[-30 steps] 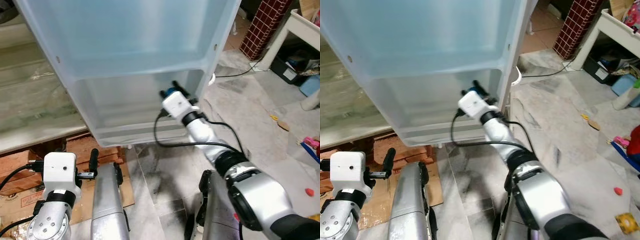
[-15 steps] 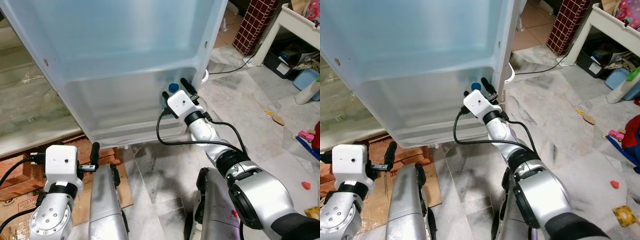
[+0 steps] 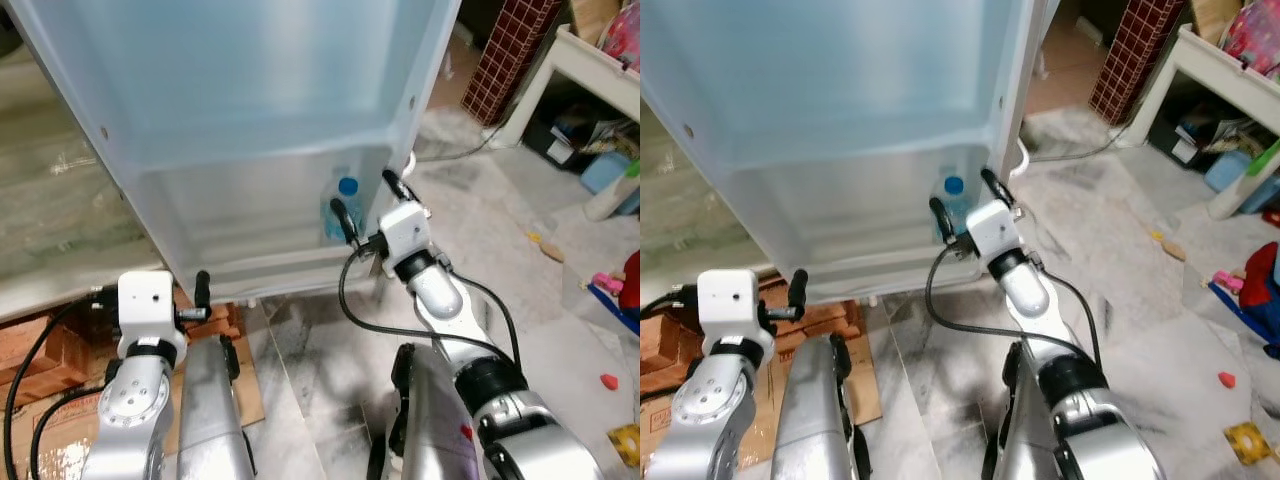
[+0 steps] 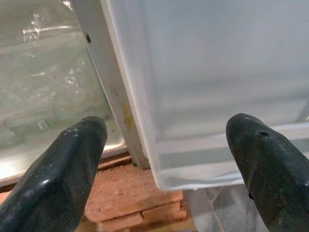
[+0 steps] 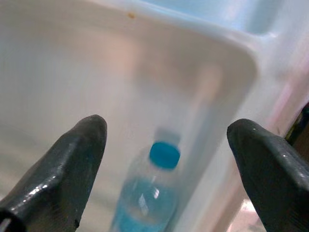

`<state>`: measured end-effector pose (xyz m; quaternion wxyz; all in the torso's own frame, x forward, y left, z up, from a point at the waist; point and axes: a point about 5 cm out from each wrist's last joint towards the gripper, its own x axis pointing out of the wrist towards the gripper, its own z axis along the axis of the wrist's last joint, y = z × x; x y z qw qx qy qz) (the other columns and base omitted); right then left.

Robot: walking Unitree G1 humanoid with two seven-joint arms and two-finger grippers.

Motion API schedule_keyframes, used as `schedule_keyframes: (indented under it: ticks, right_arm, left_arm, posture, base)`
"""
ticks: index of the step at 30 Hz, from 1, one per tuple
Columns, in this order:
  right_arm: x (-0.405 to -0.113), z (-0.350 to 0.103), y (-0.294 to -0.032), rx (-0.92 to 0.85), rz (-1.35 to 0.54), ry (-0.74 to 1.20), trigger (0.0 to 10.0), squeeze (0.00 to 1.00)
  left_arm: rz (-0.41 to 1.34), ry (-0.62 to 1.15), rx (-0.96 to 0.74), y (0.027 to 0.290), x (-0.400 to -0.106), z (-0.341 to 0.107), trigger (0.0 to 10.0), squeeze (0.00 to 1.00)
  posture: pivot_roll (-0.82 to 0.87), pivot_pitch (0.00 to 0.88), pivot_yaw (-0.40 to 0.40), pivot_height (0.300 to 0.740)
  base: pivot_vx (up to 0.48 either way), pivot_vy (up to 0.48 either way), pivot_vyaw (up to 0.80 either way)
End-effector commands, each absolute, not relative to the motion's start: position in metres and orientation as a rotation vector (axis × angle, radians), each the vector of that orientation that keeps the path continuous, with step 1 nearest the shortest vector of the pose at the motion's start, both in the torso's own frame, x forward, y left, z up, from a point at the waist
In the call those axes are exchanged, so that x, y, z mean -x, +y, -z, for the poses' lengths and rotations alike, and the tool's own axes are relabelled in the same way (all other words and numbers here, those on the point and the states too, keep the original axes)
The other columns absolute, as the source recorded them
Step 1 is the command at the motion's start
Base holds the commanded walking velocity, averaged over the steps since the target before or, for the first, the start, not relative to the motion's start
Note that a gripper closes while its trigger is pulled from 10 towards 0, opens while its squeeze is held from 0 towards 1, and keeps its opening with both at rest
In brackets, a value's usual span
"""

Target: Restocking fridge

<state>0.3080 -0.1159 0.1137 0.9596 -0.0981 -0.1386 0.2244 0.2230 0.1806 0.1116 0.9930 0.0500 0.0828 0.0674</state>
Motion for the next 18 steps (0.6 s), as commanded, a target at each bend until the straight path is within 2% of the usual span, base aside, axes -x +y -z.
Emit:
schedule_keyframes:
  ticks: [1, 2, 7, 9, 10, 12, 13, 14, 15, 17, 18]
  right_arm:
    - [-0.294, -0.113, -0.118, 0.124, -0.515, -0.235, 10.0, 0.78]
    - [-0.282, -0.106, -0.124, 0.132, -0.527, -0.177, 10.0, 0.0]
    - [-0.277, -0.097, -0.14, 0.147, -0.463, -0.113, 10.0, 0.0]
    - [-0.282, -0.094, -0.158, 0.155, -0.35, -0.049, 10.0, 0.0]
    - [-0.282, -0.094, -0.158, 0.155, -0.35, -0.049, 10.0, 0.0]
    - [-0.301, -0.1, -0.18, 0.125, -0.114, 0.015, 10.0, 0.0]
    - [-0.304, -0.101, -0.183, 0.122, -0.083, 0.02, 10.0, 0.0]
    - [-0.305, -0.102, -0.184, 0.121, -0.07, 0.021, 10.0, 0.0]
    - [-0.307, -0.107, -0.18, 0.081, -0.197, 0.001, 10.0, 0.0]
    - [-0.308, -0.111, -0.179, 0.066, -0.251, -0.013, 10.0, 0.0]
    - [-0.313, -0.112, -0.187, 0.122, -0.128, -0.006, 10.0, 0.0]
  left_arm:
    - [-0.147, 0.173, -0.107, 0.181, -0.224, -0.108, 10.0, 0.0]
    - [-0.13, 0.171, -0.133, 0.18, -0.226, -0.107, 10.0, 0.0]
    - [-0.089, 0.156, -0.13, 0.176, -0.231, -0.105, 10.0, 0.0]
    - [-0.063, 0.146, -0.118, 0.173, -0.238, -0.104, 10.0, 0.0]
    - [-0.063, 0.146, -0.118, 0.173, -0.238, -0.104, 10.0, 0.0]
    - [-0.063, 0.163, -0.115, 0.174, -0.241, -0.1, 10.0, 0.0]
    - [-0.062, 0.175, -0.117, 0.174, -0.24, -0.098, 10.0, 0.0]
    - [-0.061, 0.183, -0.12, 0.174, -0.24, -0.097, 10.0, 0.0]
    - [-0.078, 0.202, -0.123, 0.178, -0.238, -0.093, 10.0, 0.0]
    - [-0.086, 0.204, -0.123, 0.18, -0.237, -0.092, 10.0, 0.0]
    - [-0.089, 0.19, -0.12, 0.182, -0.237, -0.094, 10.0, 0.0]
  posture:
    - [0.1, 0.0, -0.024, 0.48]
    - [0.08, 0.0, -0.017, 0.48]
    - [0.06, 0.0, -0.009, 0.48]
    - [0.05, 0.0, -0.004, 0.48]
    - [0.05, 0.0, -0.004, 0.48]
    - [0.05, 0.0, -0.004, 0.48]
    - [0.05, 0.0, -0.004, 0.48]
    - [0.05, 0.0, -0.004, 0.48]
    - [0.05, 0.0, -0.005, 0.48]
    - [0.06, 0.0, -0.006, 0.48]
    - [0.06, 0.0, -0.007, 0.48]
  base:
    - [0.0, 0.0, 0.0]
    - [0.0, 0.0, 0.0]
    - [0.0, 0.0, 0.0]
    - [0.0, 0.0, 0.0]
    - [0.0, 0.0, 0.0]
    - [0.0, 0.0, 0.0]
    - [0.0, 0.0, 0.0]
    - [0.0, 0.0, 0.0]
    - [0.0, 0.0, 0.0]
    - [0.0, 0.0, 0.0]
    - [0.0, 0.0, 0.0]
